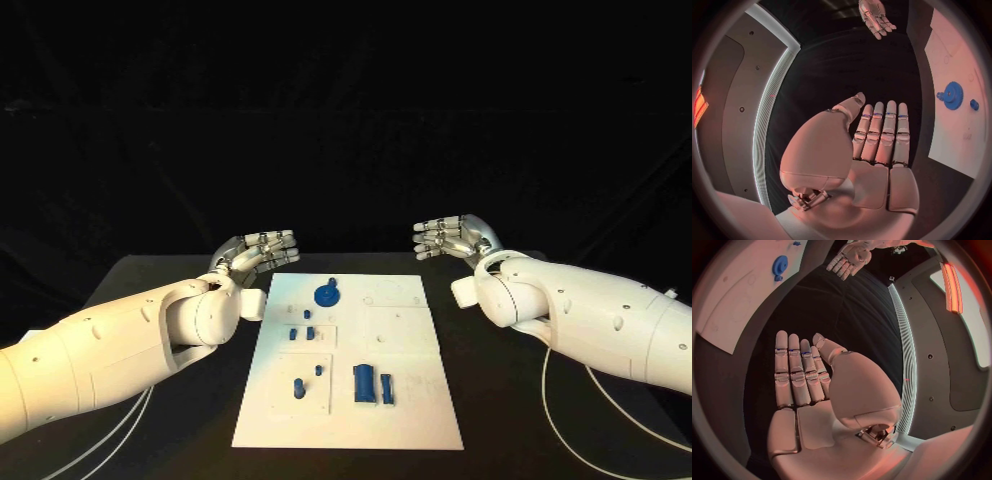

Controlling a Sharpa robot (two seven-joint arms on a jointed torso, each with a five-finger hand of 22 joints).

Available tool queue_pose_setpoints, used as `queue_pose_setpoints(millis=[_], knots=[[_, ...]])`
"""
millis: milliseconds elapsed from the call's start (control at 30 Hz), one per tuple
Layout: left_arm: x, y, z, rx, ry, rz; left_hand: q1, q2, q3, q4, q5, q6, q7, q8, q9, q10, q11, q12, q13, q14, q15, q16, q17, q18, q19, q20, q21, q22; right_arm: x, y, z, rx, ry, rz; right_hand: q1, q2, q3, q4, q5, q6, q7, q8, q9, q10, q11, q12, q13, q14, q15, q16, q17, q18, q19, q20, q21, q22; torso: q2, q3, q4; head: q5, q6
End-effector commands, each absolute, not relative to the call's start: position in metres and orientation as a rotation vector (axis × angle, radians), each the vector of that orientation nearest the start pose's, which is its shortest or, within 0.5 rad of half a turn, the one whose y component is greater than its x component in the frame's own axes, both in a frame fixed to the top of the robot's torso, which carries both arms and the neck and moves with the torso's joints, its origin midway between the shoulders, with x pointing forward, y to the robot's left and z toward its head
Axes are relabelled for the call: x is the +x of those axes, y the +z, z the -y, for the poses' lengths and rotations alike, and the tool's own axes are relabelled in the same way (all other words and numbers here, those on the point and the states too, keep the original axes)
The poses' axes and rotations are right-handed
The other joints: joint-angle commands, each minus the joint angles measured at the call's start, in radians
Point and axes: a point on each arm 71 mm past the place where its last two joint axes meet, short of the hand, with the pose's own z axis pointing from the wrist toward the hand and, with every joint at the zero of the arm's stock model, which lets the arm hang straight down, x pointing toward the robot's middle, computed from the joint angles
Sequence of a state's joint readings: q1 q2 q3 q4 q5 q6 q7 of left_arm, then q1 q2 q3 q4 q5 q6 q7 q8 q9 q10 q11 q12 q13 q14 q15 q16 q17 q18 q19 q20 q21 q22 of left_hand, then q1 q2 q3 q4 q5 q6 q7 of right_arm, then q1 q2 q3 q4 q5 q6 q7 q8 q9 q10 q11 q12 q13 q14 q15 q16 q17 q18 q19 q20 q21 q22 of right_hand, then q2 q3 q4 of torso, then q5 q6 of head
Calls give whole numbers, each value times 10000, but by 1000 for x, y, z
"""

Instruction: Assemble the parts on the task board

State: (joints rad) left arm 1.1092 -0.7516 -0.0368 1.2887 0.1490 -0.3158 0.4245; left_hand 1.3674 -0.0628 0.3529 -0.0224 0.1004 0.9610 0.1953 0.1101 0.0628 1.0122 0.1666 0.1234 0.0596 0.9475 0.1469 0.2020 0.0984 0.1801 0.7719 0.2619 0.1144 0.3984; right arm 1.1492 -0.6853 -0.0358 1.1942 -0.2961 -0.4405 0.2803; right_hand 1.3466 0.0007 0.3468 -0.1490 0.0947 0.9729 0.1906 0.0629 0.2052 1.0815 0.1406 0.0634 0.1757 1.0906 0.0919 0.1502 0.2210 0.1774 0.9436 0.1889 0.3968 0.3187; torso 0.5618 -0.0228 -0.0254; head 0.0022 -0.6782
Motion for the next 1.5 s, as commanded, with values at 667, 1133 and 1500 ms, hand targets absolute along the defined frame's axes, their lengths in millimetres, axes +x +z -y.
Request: queue_pose_setpoints(millis=[667, 1133, 1500], knots=[[470, -228, -199, -12361, -12518, -12388, -9403, 628, -2424, 224, -1004, -6604, -1953, -1101, -628, -6960, -1666, -1234, -596, -6511, -1469, -2020, -984, -1036, -5305, -1798, -1144, -2751, 468, -225, 195, 11897, 12286, -12315, -9222, -7, -2366, 1490, -947, -6658, -1906, -629, -2052, -7394, -1406, -634, -1757, -7448, -919, -1502, -2210, -1024, -6440, -1889, -2735, -2198, -176, 228, 254, -22, 782], [462, -224, -192, -12089, -12289, -12178, -11291, 628, -3529, 224, -1004, -7933, -1953, -1101, -628, -8361, -1666, -1234, -596, -7826, -1469, -2020, -984, -1801, -6351, -2619, -1144, -3984, 462, -224, 192, 12089, 12289, -12178, -11131, -7, -3468, 1490, -947, -8040, -1906, -629, -2052, -8933, -1406, -634, -1757, -9002, -919, -1502, -2210, -1774, -7794, -1889, -3968, -3187, -176, 228, 254, -22, 782], [462, -224, -192, -12089, -12289, -12178, -12152, 628, -3529, 224, -1004, -8542, -1953, -1101, -628, -8999, -1666, -1234, -596, -8422, -1469, -2020, -984, -1801, -6839, -2619, -1144, -3984, 462, -224, 192, 12089, 12289, -12178, -11966, -7, -3468, 1490, -947, -8653, -1906, -629, -2052, -9615, -1406, -634, -1757, -9698, -919, -1502, -2210, -1774, -8384, -1889, -3968, -3187, -176, 228, 254, -22, 782]])
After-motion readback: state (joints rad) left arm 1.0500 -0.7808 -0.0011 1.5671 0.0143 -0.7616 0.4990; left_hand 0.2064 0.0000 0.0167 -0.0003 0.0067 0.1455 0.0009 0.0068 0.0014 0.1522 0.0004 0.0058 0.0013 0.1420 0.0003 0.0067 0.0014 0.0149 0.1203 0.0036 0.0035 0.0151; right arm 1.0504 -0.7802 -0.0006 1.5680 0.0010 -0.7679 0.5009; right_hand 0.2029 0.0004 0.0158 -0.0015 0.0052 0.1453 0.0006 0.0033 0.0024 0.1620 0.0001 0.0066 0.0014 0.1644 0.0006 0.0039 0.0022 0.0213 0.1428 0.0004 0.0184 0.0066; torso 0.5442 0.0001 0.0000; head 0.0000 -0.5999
